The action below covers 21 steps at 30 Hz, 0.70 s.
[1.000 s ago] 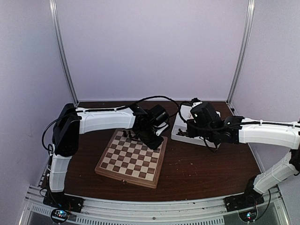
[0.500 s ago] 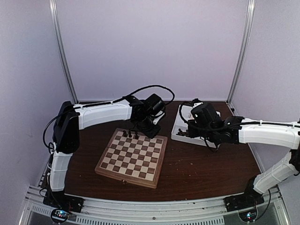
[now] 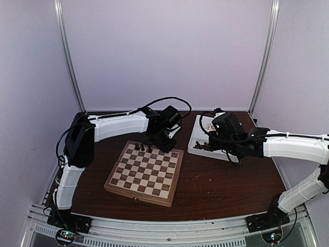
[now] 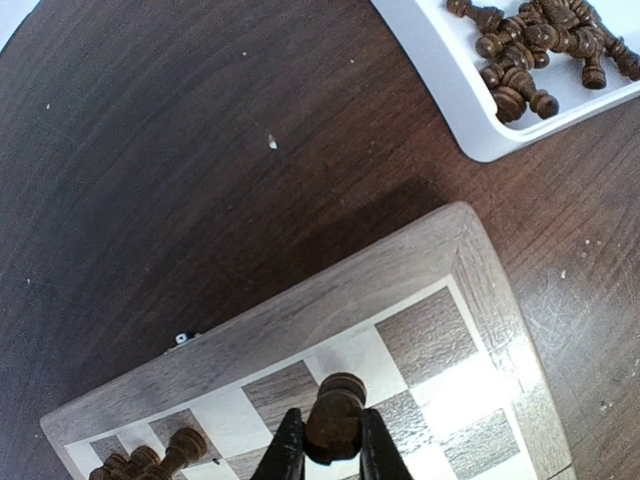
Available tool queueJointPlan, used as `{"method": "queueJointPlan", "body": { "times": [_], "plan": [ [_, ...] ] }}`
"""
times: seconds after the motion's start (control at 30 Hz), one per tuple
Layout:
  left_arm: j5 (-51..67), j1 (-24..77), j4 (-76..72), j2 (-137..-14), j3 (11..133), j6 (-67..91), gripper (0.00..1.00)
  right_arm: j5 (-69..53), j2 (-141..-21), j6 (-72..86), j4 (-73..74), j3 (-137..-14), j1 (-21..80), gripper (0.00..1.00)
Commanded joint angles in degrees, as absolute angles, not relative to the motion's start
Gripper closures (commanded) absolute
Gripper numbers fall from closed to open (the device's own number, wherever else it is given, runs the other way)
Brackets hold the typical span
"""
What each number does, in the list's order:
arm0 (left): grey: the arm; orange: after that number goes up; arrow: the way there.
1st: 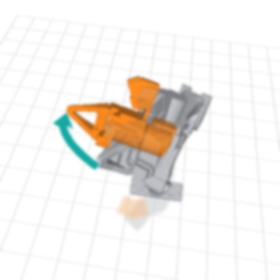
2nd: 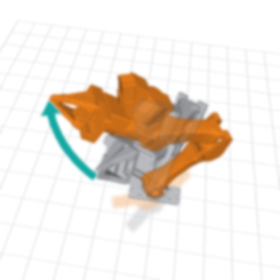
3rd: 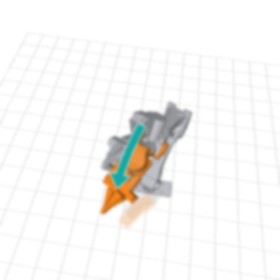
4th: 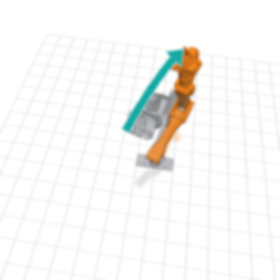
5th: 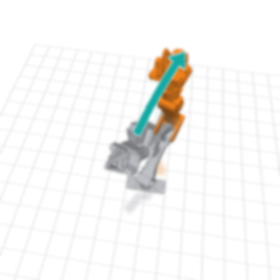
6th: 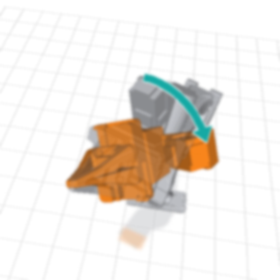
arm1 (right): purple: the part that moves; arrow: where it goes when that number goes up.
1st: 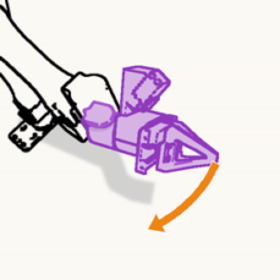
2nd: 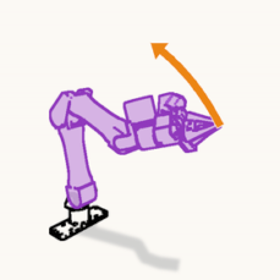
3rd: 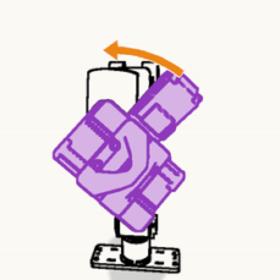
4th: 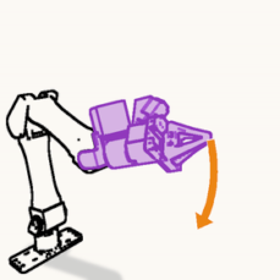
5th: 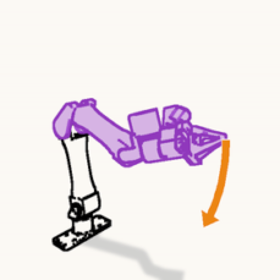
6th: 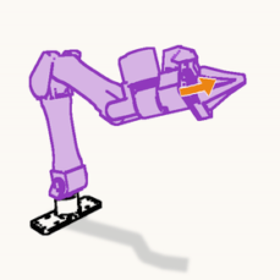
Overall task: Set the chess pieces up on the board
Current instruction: Place the chess piece on the chessboard.
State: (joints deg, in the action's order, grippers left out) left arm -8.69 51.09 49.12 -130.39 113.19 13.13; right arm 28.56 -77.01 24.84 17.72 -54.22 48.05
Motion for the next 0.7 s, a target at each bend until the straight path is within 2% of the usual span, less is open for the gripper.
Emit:
{"method": "queueJointPlan", "body": {
  "times": [0.0,0.3,0.4,0.5,0.67],
  "plan": [
    [-6.68,50.89,49.07,-131.55,114.87,12.50,0.86,29.37,-76.20,25.21,17.40,-53.53,47.42,0.57],
    [-5.88,50.87,48.98,-132.02,114.52,12.48,0.85,28.68,-76.55,25.40,16.96,-53.52,46.99,0.57],
    [-5.47,50.89,48.96,-132.01,114.35,12.44,0.81,28.65,-76.55,25.40,17.09,-53.52,46.78,0.56],
    [-5.04,50.89,48.96,-131.97,114.38,12.34,0.72,28.64,-76.71,25.55,17.26,-53.48,46.62,0.56],
    [-4.97,50.89,48.98,-131.72,114.58,12.21,0.66,28.40,-76.77,25.68,17.40,-53.39,46.43,0.56]
  ]
}}
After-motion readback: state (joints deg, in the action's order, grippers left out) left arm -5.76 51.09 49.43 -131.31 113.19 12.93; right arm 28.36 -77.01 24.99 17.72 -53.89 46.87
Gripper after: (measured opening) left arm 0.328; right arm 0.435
